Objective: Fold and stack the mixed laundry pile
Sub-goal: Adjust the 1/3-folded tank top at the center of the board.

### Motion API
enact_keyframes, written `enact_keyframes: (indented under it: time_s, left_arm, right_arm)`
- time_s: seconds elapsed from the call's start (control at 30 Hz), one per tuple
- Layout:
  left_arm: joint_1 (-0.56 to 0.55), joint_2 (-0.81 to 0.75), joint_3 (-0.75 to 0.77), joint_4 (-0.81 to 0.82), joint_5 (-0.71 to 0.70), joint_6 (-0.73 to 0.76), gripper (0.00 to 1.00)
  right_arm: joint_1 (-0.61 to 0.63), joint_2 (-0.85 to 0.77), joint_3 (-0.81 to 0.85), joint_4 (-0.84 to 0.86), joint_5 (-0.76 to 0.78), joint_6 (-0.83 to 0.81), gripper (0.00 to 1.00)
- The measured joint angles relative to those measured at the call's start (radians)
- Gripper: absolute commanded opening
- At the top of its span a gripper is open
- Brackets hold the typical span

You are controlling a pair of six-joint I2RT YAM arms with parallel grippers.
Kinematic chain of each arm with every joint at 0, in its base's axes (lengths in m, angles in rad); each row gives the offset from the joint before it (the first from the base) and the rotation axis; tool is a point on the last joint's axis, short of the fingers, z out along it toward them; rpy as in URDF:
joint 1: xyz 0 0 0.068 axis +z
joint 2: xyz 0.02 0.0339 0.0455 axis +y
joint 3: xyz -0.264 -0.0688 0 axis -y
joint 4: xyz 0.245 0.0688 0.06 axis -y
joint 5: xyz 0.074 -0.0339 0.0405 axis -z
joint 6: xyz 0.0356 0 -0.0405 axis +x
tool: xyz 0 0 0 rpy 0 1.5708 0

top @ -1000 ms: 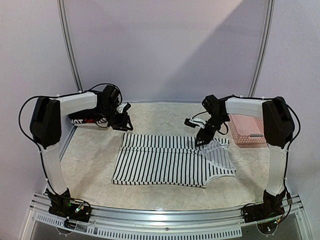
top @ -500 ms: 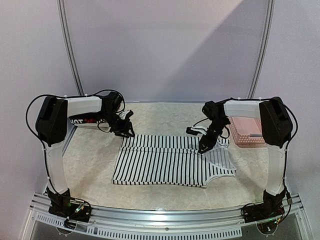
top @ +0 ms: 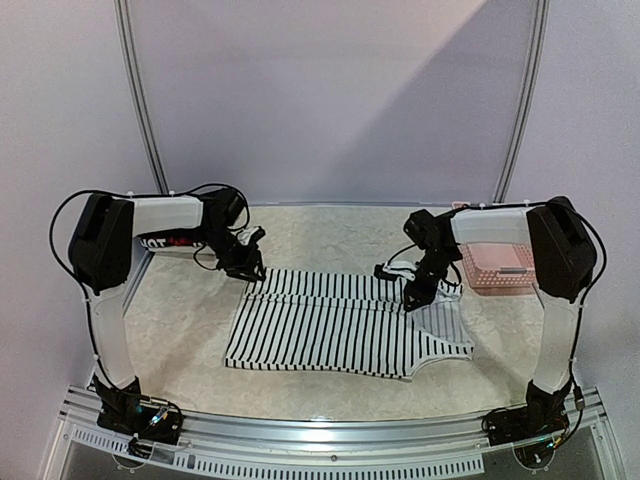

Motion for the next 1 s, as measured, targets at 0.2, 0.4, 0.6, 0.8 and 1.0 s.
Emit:
enact_keyframes:
  time_s: [0.2, 0.4, 0.6, 0.8, 1.0]
  left_arm:
    - [-0.030, -0.068, -0.027, -0.024, -0.097, 0.042, 0.35]
    - [-0.051, -0.034, 0.075, -0.061, -0.130, 0.055, 0.34]
    - [-0.063, 0.087, 0.232, -0.060, -0.131, 0.054, 0.30]
    - [-0.063, 0.198, 0.259, -0.064, -0.130, 0.049, 0.27]
    - [-0.056, 0.229, 0.265, -0.061, -0.134, 0.024, 0.25]
  right_arm:
    - [0.051, -0.154, -0.134, 0.067, 0.116, -0.048, 0.34]
    - [0.042, -0.223, -0.138, 0.080, 0.131, -0.072, 0.33]
    - [-0.042, -0.173, -0.028, 0.093, 0.130, -0.037, 0.26]
    - [-0.143, -0.099, 0.023, 0.115, 0.135, 0.005, 0.20]
    - [-0.190, -0.075, -0.011, 0.117, 0.158, 0.012, 0.19]
